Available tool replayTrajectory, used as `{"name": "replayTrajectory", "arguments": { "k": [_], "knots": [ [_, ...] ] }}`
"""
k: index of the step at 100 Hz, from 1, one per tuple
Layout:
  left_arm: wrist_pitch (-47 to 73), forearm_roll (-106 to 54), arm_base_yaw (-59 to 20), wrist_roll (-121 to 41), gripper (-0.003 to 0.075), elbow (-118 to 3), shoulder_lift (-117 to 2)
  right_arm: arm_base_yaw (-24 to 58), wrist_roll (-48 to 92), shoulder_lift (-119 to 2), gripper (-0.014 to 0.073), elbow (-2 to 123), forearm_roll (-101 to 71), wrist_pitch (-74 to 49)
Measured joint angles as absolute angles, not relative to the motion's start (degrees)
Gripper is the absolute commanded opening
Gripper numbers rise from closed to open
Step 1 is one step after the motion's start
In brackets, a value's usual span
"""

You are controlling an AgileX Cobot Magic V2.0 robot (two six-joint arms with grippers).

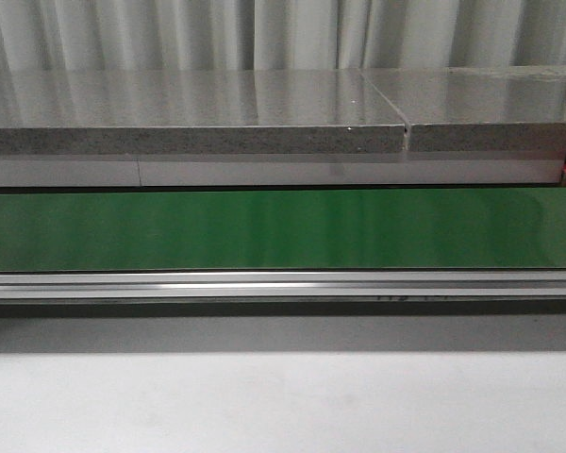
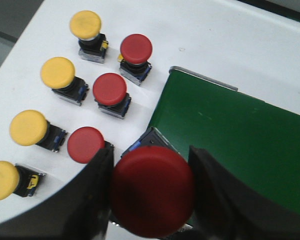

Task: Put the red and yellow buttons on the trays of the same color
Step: 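Grasp the red push button with the left gripper and lift it, then lower the red button onto the green belt and open the left gripper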

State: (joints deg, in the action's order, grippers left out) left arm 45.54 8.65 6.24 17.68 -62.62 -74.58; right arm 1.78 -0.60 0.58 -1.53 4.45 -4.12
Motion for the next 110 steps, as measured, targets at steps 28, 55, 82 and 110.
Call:
{"name": "replayTrajectory", "arguments": {
  "k": [28, 55, 82, 110],
  "knots": [
    [45.8, 7.5, 2.5, 17.2, -0.0019, -64.4, -83.4, 1.8, -0.6, 0.6, -0.0068, -1.5, 4.4, -4.1],
    [44.4, 7.3, 1.4, 17.1, -0.0019, -64.9, -87.3, 1.8, -0.6, 0.6, -0.0068, -1.5, 4.4, -4.1],
    [43.9, 7.3, 1.4, 17.1, 0.0139, -65.0, -89.3, 1.8, -0.6, 0.6, -0.0068, -1.5, 4.4, -4.1],
    [43.9, 6.5, 1.4, 15.2, 0.0665, -65.1, -89.4, 1.8, -0.6, 0.6, -0.0068, -1.5, 4.4, -4.1]
  ]
}}
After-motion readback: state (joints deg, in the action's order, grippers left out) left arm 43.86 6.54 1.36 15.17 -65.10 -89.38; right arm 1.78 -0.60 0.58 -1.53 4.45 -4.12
